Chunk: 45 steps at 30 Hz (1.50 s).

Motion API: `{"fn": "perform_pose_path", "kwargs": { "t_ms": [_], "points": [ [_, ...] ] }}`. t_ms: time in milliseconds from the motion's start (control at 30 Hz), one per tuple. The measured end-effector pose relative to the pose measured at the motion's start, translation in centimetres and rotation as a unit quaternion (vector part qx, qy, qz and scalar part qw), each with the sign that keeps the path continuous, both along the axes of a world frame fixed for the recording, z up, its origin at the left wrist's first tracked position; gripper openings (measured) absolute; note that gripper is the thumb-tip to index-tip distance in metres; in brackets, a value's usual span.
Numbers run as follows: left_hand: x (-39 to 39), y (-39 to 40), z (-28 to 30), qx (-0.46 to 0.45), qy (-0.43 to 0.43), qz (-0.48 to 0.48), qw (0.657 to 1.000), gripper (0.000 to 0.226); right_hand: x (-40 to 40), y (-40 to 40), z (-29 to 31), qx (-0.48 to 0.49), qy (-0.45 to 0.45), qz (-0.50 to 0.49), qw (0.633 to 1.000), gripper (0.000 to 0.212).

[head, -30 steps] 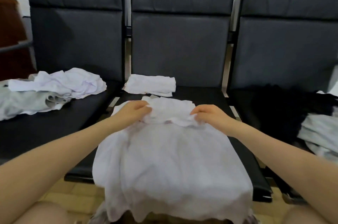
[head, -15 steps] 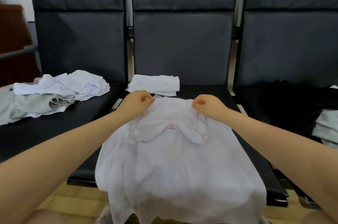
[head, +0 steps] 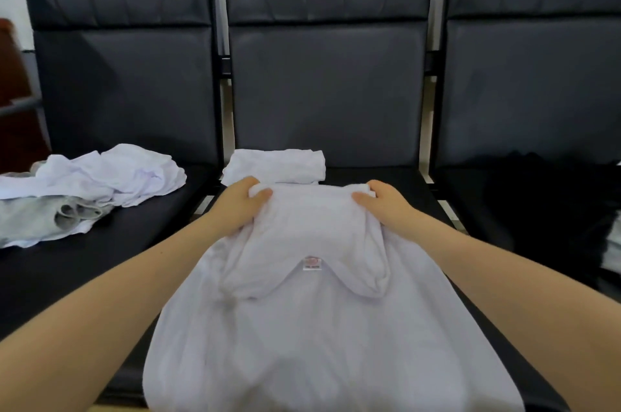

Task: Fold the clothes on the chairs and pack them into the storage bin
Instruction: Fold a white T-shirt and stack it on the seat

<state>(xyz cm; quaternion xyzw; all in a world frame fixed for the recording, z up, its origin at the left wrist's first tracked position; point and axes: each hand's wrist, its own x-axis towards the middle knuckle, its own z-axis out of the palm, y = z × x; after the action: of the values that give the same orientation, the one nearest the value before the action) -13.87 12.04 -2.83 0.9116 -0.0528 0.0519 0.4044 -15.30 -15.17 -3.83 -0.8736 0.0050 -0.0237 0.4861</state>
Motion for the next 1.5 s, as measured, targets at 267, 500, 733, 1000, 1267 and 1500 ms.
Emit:
{"fn": "perform_pose_path", "kwargs": {
  "t_ms": [267,500,733,1000,1267,1500],
  "points": [
    [0.5,3.6,2.0,0.103,-0.07,-0.103,0.987,0.011,-1.7,-2.5,3.1,0.038,0.113,0.102,0.988,0.028],
    [3.7,2.9,3.8,0.206,-0.064,-0.105,0.971,0.012,1.1,-4.1,3.6,-0.017,0.045,0.056,0.997,0.026],
    [9.9,1.4,2.5,0.198,-0.153,0.031,0.968,0.019,8.1,-2.3,3.0,-0.028,-0.111,-0.058,0.992,0.03],
    [11.1,-1.3,-2.1,0.194,-0.066,0.059,0.977,0.026,10.3,-1.1,-1.9,-0.158,-0.019,-0.087,0.983,0.019],
    [1.3,-3.5,2.6,0.056,-0.127,0.033,0.99,0.029,1.3,-0.2,2.8,-0.22,-0.103,-0.078,0.967,0.027],
    [-11.3,-1.7,3.7,0.067,-0.095,-0.006,0.993,0.013,-11.9,0.4,5.2,-0.252,-0.056,0.041,0.965,0.022]
  ]
}}
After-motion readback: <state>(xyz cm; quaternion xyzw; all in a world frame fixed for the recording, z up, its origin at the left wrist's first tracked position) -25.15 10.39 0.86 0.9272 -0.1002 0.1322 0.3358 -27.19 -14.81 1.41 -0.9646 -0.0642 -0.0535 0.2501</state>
